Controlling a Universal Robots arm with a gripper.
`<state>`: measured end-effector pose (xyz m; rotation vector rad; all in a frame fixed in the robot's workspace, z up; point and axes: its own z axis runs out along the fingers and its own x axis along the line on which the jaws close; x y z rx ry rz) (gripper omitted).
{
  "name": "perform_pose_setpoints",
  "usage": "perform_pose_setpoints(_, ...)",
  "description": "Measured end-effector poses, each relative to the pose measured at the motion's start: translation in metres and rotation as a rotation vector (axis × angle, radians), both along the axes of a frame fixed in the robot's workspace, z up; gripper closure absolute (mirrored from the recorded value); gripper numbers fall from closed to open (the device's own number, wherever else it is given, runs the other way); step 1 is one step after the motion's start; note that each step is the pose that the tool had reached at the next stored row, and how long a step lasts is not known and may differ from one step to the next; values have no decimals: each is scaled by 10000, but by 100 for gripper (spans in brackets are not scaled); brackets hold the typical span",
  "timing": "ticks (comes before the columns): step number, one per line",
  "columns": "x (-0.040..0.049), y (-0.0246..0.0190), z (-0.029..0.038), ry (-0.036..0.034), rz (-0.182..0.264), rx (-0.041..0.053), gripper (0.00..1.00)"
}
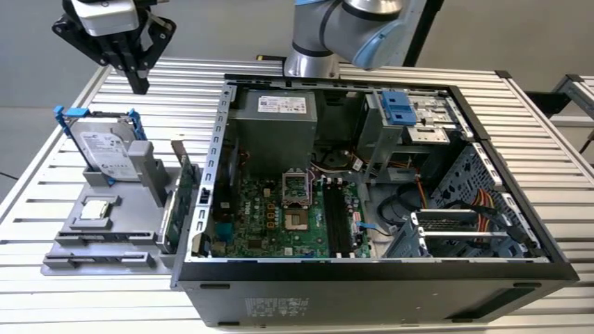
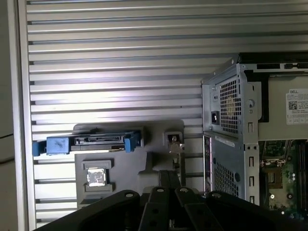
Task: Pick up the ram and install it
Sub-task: 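Reach for the ram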
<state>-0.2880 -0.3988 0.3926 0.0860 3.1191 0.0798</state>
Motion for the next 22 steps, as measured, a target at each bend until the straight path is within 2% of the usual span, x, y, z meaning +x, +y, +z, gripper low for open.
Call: perform_pose_setpoints(22,-261,0,0,1,24,0,100)
